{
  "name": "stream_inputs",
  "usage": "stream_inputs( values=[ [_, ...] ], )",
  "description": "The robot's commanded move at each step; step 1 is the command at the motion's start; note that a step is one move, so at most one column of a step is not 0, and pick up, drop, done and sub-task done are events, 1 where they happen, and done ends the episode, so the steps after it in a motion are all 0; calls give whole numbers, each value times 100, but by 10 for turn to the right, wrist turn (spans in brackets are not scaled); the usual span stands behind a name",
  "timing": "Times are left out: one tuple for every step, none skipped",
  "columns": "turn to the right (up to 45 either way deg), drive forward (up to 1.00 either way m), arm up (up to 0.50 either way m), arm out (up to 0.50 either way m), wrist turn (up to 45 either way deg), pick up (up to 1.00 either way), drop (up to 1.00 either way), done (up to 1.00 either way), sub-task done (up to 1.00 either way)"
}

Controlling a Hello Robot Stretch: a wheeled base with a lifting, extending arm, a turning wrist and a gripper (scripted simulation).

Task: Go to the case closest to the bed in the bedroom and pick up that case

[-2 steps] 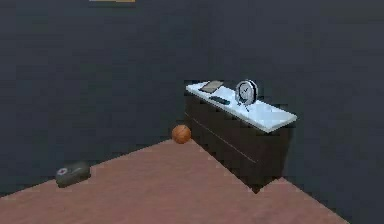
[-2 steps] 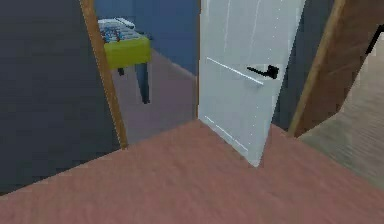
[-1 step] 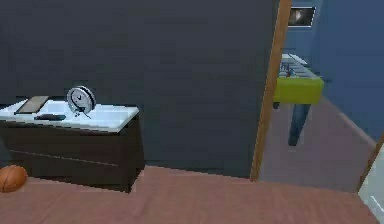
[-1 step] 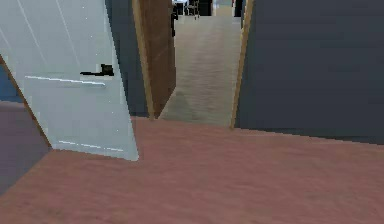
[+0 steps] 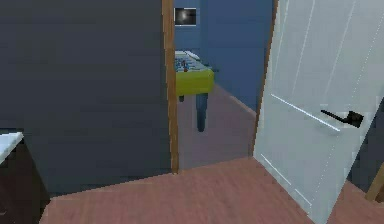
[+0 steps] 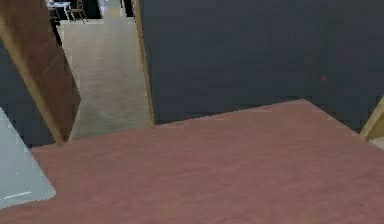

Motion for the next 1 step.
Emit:
stream_inputs(
  values=[
    [0,5,0,0,0,0,0,0,0]
  ],
)
